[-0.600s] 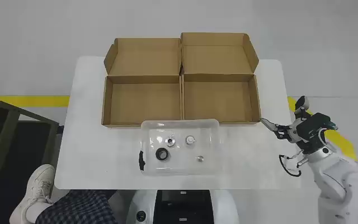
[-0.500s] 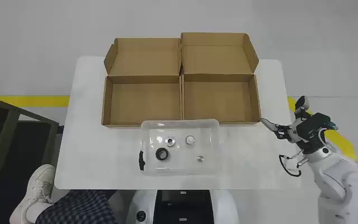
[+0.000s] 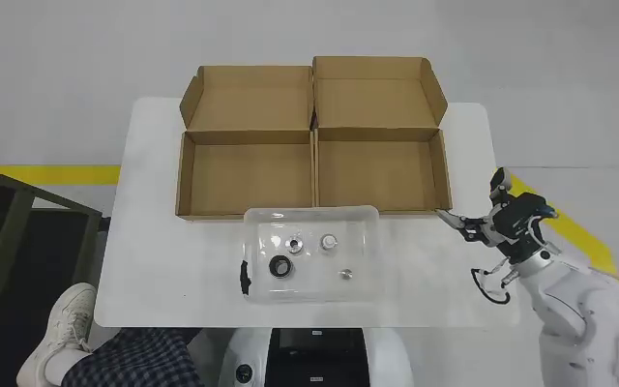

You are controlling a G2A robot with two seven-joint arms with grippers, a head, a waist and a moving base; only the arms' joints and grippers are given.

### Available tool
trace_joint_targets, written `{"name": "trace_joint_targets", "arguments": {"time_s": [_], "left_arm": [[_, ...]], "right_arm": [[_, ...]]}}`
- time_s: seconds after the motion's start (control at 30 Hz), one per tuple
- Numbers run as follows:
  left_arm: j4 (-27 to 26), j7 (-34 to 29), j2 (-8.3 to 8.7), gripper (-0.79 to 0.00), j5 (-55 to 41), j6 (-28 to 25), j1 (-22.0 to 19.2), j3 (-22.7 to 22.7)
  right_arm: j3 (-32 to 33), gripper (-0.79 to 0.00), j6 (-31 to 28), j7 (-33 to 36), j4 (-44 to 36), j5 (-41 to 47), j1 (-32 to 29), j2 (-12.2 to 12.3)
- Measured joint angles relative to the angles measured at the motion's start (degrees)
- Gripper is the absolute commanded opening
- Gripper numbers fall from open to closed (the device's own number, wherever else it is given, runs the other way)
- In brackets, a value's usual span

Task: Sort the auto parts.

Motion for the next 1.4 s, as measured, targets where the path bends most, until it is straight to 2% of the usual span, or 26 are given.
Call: {"name": "trace_joint_targets", "arguments": {"time_s": [0.47, 0.7, 1.17, 1.4], "left_arm": [[0.0, 0.0, 0.0, 0.0, 0.0, 0.0, 0.0, 0.0], [0.0, 0.0, 0.0, 0.0, 0.0, 0.0, 0.0, 0.0], [0.0, 0.0, 0.0, 0.0, 0.0, 0.0, 0.0, 0.0], [0.0, 0.0, 0.0, 0.0, 0.0, 0.0, 0.0, 0.0]], "right_arm": [[-12.45, 0.0, -5.74, 10.95, 1.33, 6.63, 7.44, 0.74], [-18.38, 0.0, -6.65, 15.13, -0.02, 6.04, 9.94, 1.0], [-30.4, 0.0, -9.04, 20.79, 2.82, 6.03, 16.3, 1.15], [-35.1, 0.0, -8.11, 23.2, 3.37, 3.53, 18.2, 1.16]]}}
